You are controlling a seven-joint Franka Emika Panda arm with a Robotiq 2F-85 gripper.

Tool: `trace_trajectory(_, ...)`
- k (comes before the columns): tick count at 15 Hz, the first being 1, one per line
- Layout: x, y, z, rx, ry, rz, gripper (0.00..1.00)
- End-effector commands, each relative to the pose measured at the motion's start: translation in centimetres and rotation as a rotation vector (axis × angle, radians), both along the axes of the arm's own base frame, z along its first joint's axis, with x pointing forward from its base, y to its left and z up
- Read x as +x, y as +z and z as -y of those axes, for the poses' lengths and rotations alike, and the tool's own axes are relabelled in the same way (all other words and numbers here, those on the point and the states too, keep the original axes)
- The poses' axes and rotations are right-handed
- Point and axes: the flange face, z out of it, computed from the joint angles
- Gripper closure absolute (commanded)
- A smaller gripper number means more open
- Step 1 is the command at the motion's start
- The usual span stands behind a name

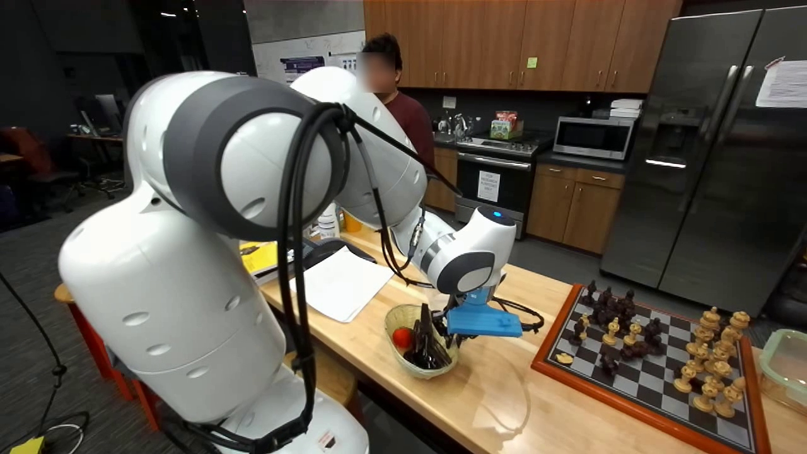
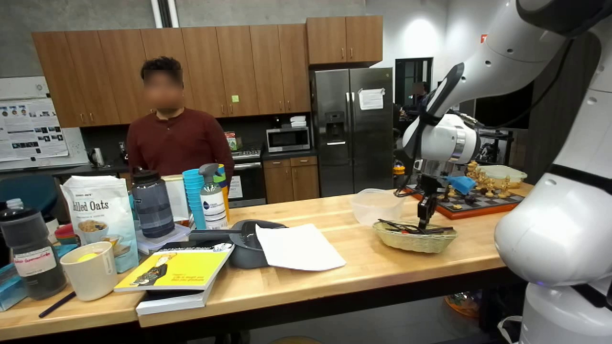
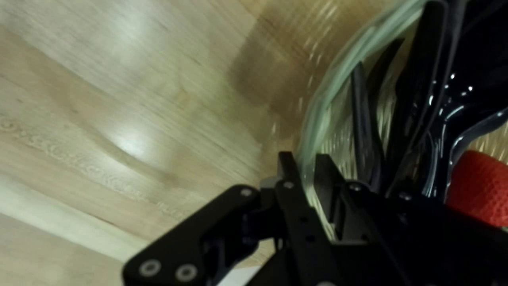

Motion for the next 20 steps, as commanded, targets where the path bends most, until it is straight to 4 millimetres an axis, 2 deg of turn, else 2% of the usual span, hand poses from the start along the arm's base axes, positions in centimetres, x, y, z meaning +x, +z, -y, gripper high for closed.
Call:
trace_trajectory(1,0.12,0.77,-0.32,-0.009,-0.001,0.024,0.96)
trace_trajectory(20,0.23,1.04,-1.00,-0.011,0.010,0.037,0.97)
